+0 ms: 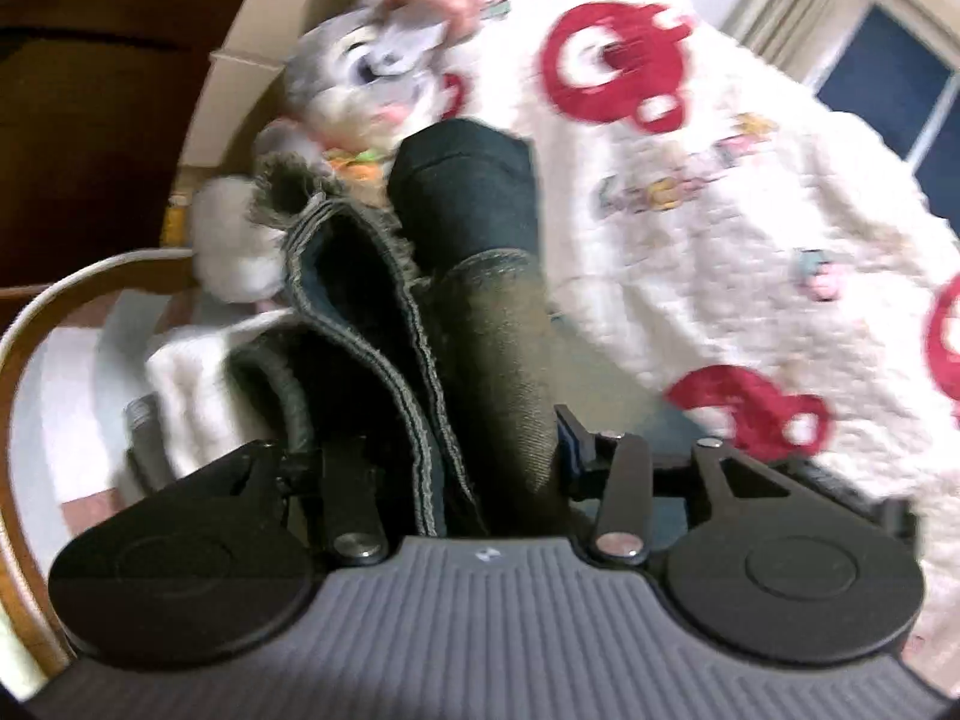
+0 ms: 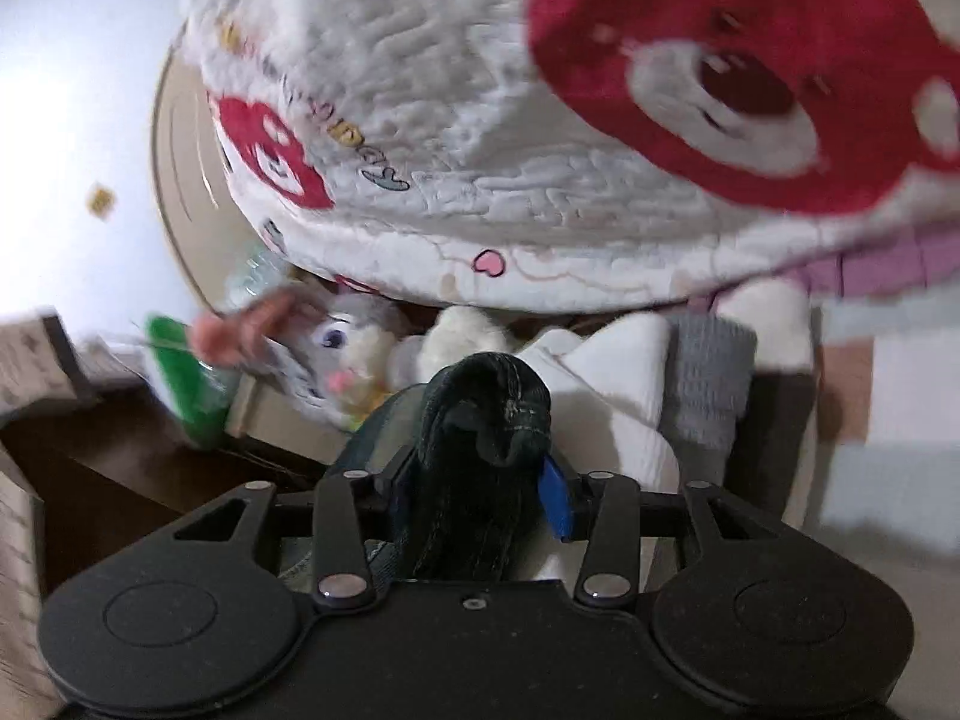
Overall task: Fold clothes
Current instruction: 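Lift the folded jeans with both grippers and carry them toward the clothes stack, then lower the jeans onto the folded clothes stack with both grippers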
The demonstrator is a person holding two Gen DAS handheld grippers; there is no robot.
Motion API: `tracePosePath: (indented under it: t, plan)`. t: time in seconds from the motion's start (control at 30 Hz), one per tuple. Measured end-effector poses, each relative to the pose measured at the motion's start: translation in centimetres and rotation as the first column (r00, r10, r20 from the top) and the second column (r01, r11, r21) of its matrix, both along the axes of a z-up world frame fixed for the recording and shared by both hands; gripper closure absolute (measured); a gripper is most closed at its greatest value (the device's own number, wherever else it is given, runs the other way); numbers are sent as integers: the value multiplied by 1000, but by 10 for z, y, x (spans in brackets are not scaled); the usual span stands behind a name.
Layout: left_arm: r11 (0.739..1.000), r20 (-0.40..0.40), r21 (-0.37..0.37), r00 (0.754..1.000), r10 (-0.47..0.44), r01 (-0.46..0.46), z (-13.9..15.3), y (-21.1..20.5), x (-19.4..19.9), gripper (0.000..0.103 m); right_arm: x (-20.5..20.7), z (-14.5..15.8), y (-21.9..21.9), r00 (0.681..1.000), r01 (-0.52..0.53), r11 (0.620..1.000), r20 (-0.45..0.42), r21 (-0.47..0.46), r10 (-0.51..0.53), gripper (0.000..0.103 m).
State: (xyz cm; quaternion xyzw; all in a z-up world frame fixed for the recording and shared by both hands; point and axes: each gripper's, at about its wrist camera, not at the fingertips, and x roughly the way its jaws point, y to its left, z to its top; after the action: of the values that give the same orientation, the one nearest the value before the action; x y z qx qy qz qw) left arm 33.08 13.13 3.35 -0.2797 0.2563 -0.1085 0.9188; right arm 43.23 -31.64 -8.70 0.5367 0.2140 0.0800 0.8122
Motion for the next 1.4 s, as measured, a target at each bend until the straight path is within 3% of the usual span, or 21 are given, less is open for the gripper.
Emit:
tracePosePath:
  t: [0.13, 0.23, 0.33, 0.4, 0.47, 0.53, 0.57, 0.6, 0.67, 0.83, 0.87, 0.93, 0.97, 1.0, 1.07, 1.13, 1.23, 1.3, 1.37, 1.4]
  plan:
    - [989, -38, -149, 999, 13, -19, -6, 27, -18, 52, 0, 13, 11, 998, -65, 998, 17, -26, 66, 39]
    - [962, -43, -259, 996, 75, -83, -12, 56, -28, 51, 2, 24, 30, 994, -108, 990, -1, -87, 109, 31]
    - [944, -48, -306, 992, 113, -122, -16, 77, -23, 43, 7, 28, 52, 988, -149, 980, -53, -133, 143, 28]
    - [937, -67, -334, 994, 87, -104, -20, 81, -12, 33, 9, 27, 64, 989, -141, 977, -71, -159, 131, 21]
    - [933, -97, -351, 994, 53, -84, -25, 82, 4, 32, 6, 34, 68, 993, -115, 974, -50, -193, 108, 18]
    - [943, -105, -327, 994, 31, -64, -26, 76, 17, 38, 1, 46, 66, 996, -93, 969, -12, -230, 92, 18]
    - [943, -94, -331, 995, 17, -47, -24, 73, 12, 75, -2, 52, 65, 996, -81, 966, 7, -248, 85, 36]
    - [942, -83, -335, 997, 2, -30, -21, 70, 6, 83, -5, 58, 64, 997, -69, 962, 27, -265, 78, 63]
    - [940, -61, -342, 998, -26, 4, -16, 64, -4, 83, -10, 70, 62, 996, -43, 953, 65, -299, 66, 70]
    - [932, -10, -352, 996, -94, 84, -5, 47, -30, 82, -24, 101, 57, 986, 25, 925, 163, -378, 40, 70]
    - [943, -27, -323, 996, -89, 76, -12, 40, -35, 82, -26, 105, 56, 985, 36, 918, 171, -395, 35, 67]
    - [981, -55, -191, 998, -39, 28, -24, 22, -38, 82, -18, 86, 59, 999, -17, 882, 34, -471, 37, 58]
    - [989, -44, -146, 999, -20, 14, -28, 17, -41, 82, -12, 74, 61, 998, -54, 859, -45, -508, 36, 57]
    - [994, -31, -110, 999, -7, 4, -31, 13, -44, 82, -12, 62, 64, 996, -57, 847, -85, -529, 14, 50]
    - [995, -12, -94, 1000, -13, 12, -27, 12, -45, 82, -24, 51, 62, 998, -32, 879, -57, -476, 6, 39]
    - [994, -39, -107, 999, -27, 23, -21, 15, -41, 82, -36, 40, 59, 1000, -12, 911, -31, -413, -1, 35]
    - [989, -79, -144, 996, -40, 28, -15, 24, -38, 79, -60, 17, 50, 1000, -12, 977, -28, -213, 6, 29]
    - [985, -57, -170, 998, -4, -6, -13, 32, -43, 73, -75, 2, 51, 999, -33, 995, -18, -96, 31, 23]
    - [977, -39, -207, 998, 40, -47, -13, 41, -48, 59, -85, -9, 55, 998, -65, 998, -7, -23, 65, 22]
    - [959, -46, -266, 995, 88, -97, -18, 49, -48, 52, -90, -12, 60, 997, -79, 997, -3, -6, 79, 21]
